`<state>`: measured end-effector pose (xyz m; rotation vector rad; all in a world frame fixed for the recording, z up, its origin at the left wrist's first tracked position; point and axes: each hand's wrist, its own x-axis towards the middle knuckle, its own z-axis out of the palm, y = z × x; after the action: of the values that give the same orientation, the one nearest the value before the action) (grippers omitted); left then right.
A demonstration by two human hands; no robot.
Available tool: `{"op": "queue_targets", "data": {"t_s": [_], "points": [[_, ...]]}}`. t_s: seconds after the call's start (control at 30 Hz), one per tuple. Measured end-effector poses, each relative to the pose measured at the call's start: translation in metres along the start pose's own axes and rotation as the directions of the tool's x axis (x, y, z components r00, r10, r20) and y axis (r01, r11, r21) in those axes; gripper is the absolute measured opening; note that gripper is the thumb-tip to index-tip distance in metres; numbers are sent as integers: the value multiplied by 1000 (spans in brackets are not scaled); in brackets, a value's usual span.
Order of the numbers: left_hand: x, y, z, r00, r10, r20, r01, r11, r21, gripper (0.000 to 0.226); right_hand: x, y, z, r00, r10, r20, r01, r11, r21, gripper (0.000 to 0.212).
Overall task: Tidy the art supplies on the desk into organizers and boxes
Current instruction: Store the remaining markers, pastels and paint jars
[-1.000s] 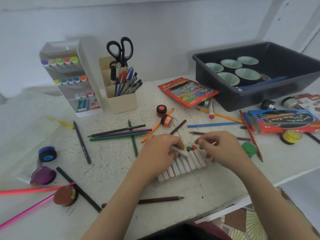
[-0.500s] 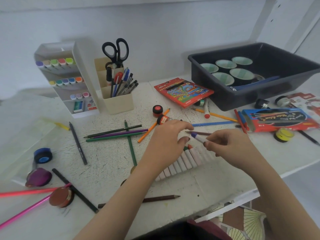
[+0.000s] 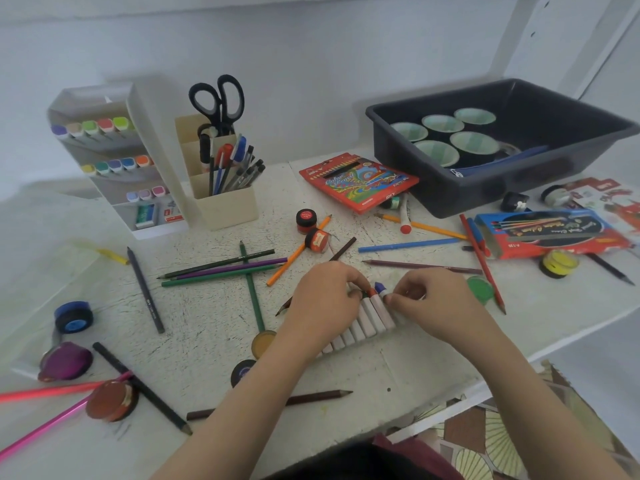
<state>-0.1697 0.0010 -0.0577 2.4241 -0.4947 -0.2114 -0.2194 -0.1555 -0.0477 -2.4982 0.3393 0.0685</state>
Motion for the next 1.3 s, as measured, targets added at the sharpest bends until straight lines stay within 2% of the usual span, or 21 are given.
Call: {"op": "queue_targets", "data": {"t_s": [0.2, 0.47, 0.63, 0.77, 0.87, 0.93, 1.1, 1.2, 1.3], "points": [[4, -2, 2, 998, -9, -56, 7, 1000, -29, 22, 6, 2, 3, 999, 35, -10, -34, 998, 54, 21], [4, -2, 7, 994, 46, -99, -41, 998, 51, 22, 11, 3, 3, 995, 100, 27, -102, 991, 88, 19], [4, -3, 7, 994, 44, -96, -40, 998, 37, 23, 18, -1, 4, 991, 121, 60, -123, 992, 30, 18], [3, -4, 0, 1000, 32, 0, -32, 999, 17, 24, 19, -3, 3, 989, 128, 72, -127, 992, -21, 19], [2, -4, -9, 982, 25, 188, -30, 999, 21, 42, 18, -4, 1, 990, 102, 98, -96, 993, -68, 18], [1, -4, -15, 969, 13, 249, -24, 999, 39, 51, 18, -5, -3, 985, 105, 138, -99, 994, -52, 16], [2, -2, -18, 967, 26, 254, -53, 994, 100, 52, 18, -10, -9, 961, 129, 246, -128, 992, -21, 10], [1, -1, -17, 967, 43, 250, -73, 991, 112, 52, 18, -12, -9, 965, 134, 226, -120, 990, -77, 11], [-3, -7, -20, 969, 41, 243, -55, 997, 54, 49, 17, -17, -10, 981, 94, 170, -82, 994, -77, 11]]}}
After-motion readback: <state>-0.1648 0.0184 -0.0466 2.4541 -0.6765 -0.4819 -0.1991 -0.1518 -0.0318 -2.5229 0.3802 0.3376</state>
